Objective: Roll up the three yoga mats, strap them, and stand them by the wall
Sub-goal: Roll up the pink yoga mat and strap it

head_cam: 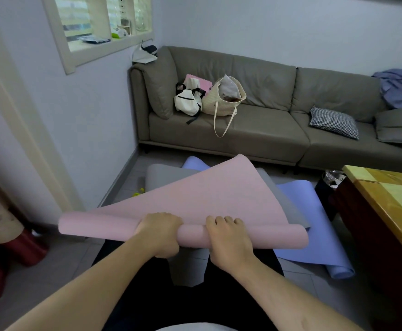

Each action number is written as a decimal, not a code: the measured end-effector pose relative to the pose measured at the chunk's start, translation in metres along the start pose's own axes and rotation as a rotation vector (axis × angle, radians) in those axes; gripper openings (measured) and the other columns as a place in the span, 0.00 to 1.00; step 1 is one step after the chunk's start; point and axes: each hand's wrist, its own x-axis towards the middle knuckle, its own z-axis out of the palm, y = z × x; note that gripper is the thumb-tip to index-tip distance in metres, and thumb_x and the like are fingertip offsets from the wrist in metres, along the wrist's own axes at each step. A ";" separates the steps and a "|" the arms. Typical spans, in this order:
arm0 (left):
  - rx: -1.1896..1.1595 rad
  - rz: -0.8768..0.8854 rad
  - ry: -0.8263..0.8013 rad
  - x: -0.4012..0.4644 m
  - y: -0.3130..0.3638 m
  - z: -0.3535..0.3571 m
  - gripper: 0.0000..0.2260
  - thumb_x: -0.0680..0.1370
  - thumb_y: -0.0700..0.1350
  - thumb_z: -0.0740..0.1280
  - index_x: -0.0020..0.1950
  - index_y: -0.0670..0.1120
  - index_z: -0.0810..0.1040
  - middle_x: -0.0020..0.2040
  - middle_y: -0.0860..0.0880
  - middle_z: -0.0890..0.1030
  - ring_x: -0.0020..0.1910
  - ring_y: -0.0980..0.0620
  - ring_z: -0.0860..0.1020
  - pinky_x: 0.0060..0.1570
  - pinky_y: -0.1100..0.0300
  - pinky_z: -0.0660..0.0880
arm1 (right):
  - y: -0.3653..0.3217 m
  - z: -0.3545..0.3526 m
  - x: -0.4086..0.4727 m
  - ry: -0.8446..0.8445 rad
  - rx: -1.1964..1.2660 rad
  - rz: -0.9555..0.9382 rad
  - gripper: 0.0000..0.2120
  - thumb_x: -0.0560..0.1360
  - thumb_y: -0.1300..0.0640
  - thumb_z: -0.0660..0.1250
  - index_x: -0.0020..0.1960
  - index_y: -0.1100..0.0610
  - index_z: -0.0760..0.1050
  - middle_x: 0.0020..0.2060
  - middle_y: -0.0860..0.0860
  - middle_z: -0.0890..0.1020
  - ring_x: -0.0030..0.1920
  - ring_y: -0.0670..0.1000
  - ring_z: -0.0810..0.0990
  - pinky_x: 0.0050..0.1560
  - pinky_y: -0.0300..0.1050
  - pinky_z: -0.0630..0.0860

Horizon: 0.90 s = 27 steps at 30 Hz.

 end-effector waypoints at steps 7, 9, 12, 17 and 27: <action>0.125 0.025 0.264 -0.016 0.008 0.024 0.29 0.52 0.48 0.83 0.49 0.49 0.77 0.41 0.48 0.79 0.40 0.44 0.77 0.36 0.51 0.73 | 0.007 -0.015 0.018 -0.145 0.081 -0.037 0.19 0.69 0.56 0.72 0.59 0.53 0.77 0.54 0.54 0.85 0.54 0.60 0.85 0.50 0.51 0.77; 0.118 0.023 0.327 -0.012 0.009 0.030 0.28 0.49 0.46 0.84 0.45 0.49 0.77 0.41 0.48 0.77 0.37 0.44 0.77 0.33 0.52 0.72 | 0.009 -0.017 0.020 -0.189 0.095 -0.032 0.19 0.69 0.56 0.72 0.60 0.53 0.78 0.54 0.54 0.84 0.55 0.60 0.85 0.51 0.50 0.79; 0.100 -0.003 0.286 -0.012 0.013 0.020 0.22 0.59 0.47 0.82 0.48 0.49 0.78 0.46 0.48 0.78 0.44 0.44 0.79 0.41 0.52 0.76 | 0.009 -0.019 0.024 -0.248 0.098 -0.036 0.20 0.68 0.55 0.72 0.60 0.53 0.79 0.55 0.54 0.84 0.55 0.60 0.84 0.53 0.49 0.80; 0.127 -0.039 0.088 -0.004 0.011 0.002 0.16 0.75 0.52 0.71 0.61 0.52 0.77 0.59 0.49 0.80 0.59 0.44 0.79 0.53 0.52 0.73 | 0.009 -0.019 0.023 -0.243 0.116 -0.033 0.21 0.67 0.56 0.72 0.61 0.53 0.77 0.55 0.54 0.83 0.55 0.59 0.84 0.51 0.49 0.77; 0.051 -0.026 -0.026 0.002 0.010 -0.002 0.18 0.74 0.53 0.71 0.62 0.52 0.78 0.60 0.49 0.81 0.58 0.45 0.81 0.52 0.53 0.75 | 0.005 0.003 0.003 0.028 0.045 -0.015 0.20 0.60 0.57 0.75 0.51 0.51 0.75 0.45 0.52 0.82 0.47 0.59 0.81 0.43 0.51 0.68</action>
